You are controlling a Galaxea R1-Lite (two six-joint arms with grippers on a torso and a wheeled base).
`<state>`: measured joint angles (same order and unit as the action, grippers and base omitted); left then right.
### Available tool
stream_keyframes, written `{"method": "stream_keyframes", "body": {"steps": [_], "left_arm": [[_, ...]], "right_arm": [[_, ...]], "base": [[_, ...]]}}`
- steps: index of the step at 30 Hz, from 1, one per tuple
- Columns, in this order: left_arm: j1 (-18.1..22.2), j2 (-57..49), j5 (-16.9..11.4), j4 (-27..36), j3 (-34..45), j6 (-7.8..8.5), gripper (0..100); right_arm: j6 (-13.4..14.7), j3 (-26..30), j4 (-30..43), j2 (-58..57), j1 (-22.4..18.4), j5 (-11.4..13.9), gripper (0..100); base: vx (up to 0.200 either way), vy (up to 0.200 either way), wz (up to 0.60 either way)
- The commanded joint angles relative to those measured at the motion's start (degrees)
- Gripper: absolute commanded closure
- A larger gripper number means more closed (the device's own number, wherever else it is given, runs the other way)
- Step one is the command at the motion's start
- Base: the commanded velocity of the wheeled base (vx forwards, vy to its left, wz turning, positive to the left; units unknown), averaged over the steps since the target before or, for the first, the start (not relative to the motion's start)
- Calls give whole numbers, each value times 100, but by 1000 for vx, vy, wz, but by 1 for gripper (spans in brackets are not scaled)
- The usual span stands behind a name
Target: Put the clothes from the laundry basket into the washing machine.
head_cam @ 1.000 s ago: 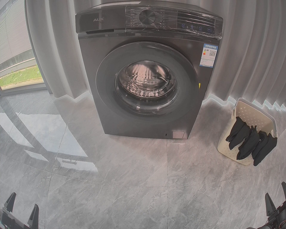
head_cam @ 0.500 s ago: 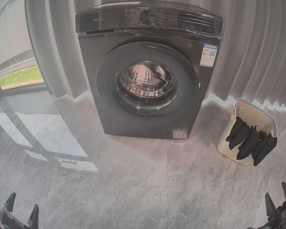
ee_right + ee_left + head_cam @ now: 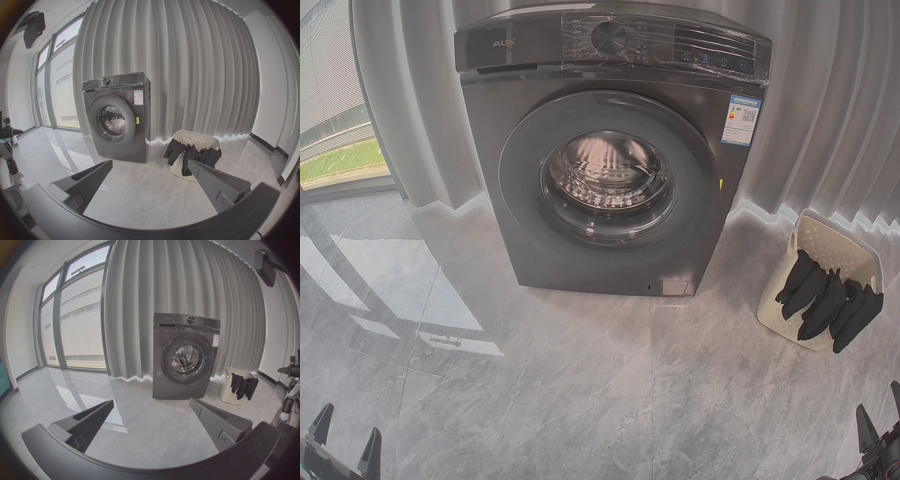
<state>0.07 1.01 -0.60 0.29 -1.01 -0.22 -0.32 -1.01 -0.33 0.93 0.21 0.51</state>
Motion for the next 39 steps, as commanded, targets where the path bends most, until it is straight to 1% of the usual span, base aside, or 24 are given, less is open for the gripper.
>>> {"method": "stream_keyframes", "body": {"steps": [1, 4, 7, 16, 19, 29, 35, 39], "left_arm": [[1, -75, -2, -3, 92, -4, 0], [1, -75, 7, -3, 92, -31, 0], [1, -84, -2, -3, 92, 4, 0], [1, -75, 7, -3, 92, -13, 0], [1, -84, -2, -3, 92, -4, 0], [1, -84, -2, -3, 92, 4, 0], [1, -84, -2, -3, 92, -4, 0], [1, -84, -2, -3, 92, -4, 0]], "right_arm": [[-3, 101, -2, -5, -3, 2, 0], [-3, 101, -2, -5, -3, 2, 0], [-3, 101, -2, -5, -3, 2, 0], [-12, 101, -2, -5, -3, 2, 0], [-12, 101, -2, -5, -3, 2, 0], [-21, 101, -2, -5, 6, 10, 0], [-21, 101, -2, -5, 6, 10, 0], [-21, 101, -2, -5, -3, 10, 0]], "base": [[0, 0, 0], [200, 0, 0], [200, 0, 0], [0, 0, 0], [200, 0, 0], [0, 0, 0], [0, 0, -600], [0, 0, 0]]}}
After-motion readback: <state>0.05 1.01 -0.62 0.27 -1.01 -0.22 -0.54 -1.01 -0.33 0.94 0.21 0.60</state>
